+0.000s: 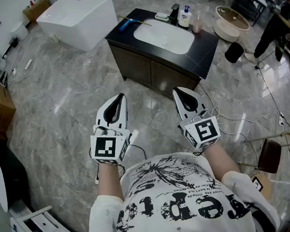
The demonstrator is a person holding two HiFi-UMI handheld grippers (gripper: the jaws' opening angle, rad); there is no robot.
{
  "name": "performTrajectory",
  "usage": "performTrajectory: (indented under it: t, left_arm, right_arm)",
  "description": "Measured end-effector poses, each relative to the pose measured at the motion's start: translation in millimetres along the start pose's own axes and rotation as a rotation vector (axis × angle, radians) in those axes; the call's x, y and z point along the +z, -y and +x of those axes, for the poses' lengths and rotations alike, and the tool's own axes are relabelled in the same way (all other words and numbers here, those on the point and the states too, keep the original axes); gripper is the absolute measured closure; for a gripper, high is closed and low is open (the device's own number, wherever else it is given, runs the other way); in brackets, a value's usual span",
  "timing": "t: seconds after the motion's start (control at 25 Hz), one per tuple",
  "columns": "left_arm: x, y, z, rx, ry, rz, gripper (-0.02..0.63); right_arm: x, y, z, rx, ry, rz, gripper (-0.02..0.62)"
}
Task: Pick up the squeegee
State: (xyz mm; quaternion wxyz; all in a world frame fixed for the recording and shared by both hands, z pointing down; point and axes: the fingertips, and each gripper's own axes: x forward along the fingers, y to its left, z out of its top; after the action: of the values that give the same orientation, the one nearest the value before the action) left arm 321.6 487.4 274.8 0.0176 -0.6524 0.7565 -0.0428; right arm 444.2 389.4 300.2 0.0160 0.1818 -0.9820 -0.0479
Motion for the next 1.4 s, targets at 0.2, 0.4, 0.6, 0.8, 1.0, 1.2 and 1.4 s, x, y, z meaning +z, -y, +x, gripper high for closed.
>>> performTrajectory:
  t: [0.2,0.4,0.6,0.8,1.0,1.2,1.4]
  left_arm:
    - [-7.3,-9.4,-1.2,-0.016,0.003,-0.006,0.592]
    - [-9.4,-22.1,-3.2,-0.029,0.011,-0.017,0.592]
    - [-16.1,-38.4,-13.8,-0.047,0.033,-0.05,0.592]
    - [-26.1,-66.2,-28.0,-0.073,0.054,-0.055,0.225]
    - [-38.2,-101.9,-43.8,-0.052,0.031,-0.075,0.225]
    - [-51.5,-123.2,-30.0,-0.022,0.002,-0.073,0.225]
    - [-68.4,-148.5,20.4,0.057,-0.028,-0.065,0.225]
  right_arm:
    - [0.7,-6.3,9.3,-0.006,0.002,-0.011,0.583]
    - [1.8,-16.4,18.4,-0.018,-0.006,-0.021,0.583]
    - [0.4,-32.5,25.7,-0.061,-0.016,-0.025,0.581]
    - [-0.5,-63.9,40.1,-0.085,-0.022,-0.024,0.58]
    - [-8.2,-91.0,56.6,-0.084,-0.044,-0.021,0.58]
    - [-22.0,-86.7,85.2,-0.051,-0.056,-0.013,0.58]
    - [-43.8,-49.5,138.9,0.003,-0.047,0.022,0.58]
